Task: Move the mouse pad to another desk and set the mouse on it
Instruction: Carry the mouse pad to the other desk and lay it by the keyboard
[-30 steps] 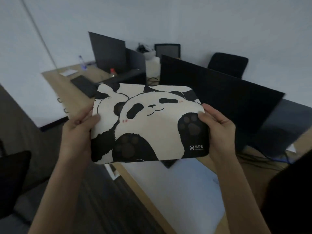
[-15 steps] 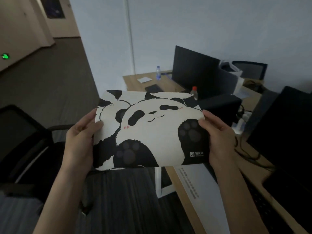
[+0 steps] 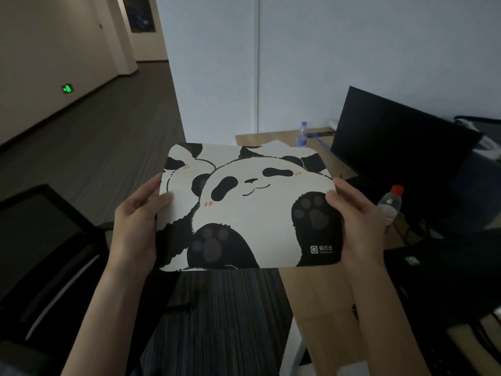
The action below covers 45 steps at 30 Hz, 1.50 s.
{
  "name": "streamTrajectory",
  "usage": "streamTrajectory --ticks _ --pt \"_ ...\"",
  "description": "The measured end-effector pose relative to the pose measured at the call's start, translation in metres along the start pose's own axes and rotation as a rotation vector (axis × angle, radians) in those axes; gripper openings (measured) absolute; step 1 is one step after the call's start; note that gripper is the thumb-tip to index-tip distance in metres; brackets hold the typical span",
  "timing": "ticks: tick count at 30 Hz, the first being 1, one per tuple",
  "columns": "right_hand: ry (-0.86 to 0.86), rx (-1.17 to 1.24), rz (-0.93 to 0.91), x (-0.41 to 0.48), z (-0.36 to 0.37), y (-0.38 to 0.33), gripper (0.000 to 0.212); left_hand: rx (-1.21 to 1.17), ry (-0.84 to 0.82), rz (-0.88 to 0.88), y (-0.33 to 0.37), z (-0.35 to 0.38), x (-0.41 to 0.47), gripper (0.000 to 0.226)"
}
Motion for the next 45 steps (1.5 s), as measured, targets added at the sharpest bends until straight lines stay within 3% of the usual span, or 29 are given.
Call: streamTrajectory --ticks 6,11,20,29,37,45 --pt "0.076 -0.073 -0.033 0.079 0.018 0.041 0.026 0.009 -0.071 -0.022 -0.032 0.031 0.104 0.035" --pt "0.163 -0.113 -0.146 0.147 0.029 0.072 0.030 0.026 -0.232 -0.040 -0.065 0.077 0.208 0.035" --pt "0.535 -0.018 -0.270 0.223 0.024 0.094 0.026 0.058 -0.626 -0.056 -0.083 0.202 0.350 0.037" --pt "0.958 -0.056 -0.411 0.190 -0.036 0.087 0.028 0.065 -1.025 -0.168 -0.140 0.329 0.337 0.034" --pt "1.226 -0.163 -0.402 0.140 -0.099 0.108 0.031 0.124 -1.188 -0.293 -0.216 0.384 0.274 0.037" --pt "1.385 -0.225 -0.301 0.111 -0.142 0.170 0.034 0.263 -1.289 -0.419 -0.294 0.400 0.243 0.034"
Point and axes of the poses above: each hand's wrist, its own x-axis towards the middle knuckle, its own z-axis out of the palm, y = z × x, the point moved 3 cm from there along x, towards the middle knuckle, and after that the axes turned 12 degrees about x, right-handed, at the moved point
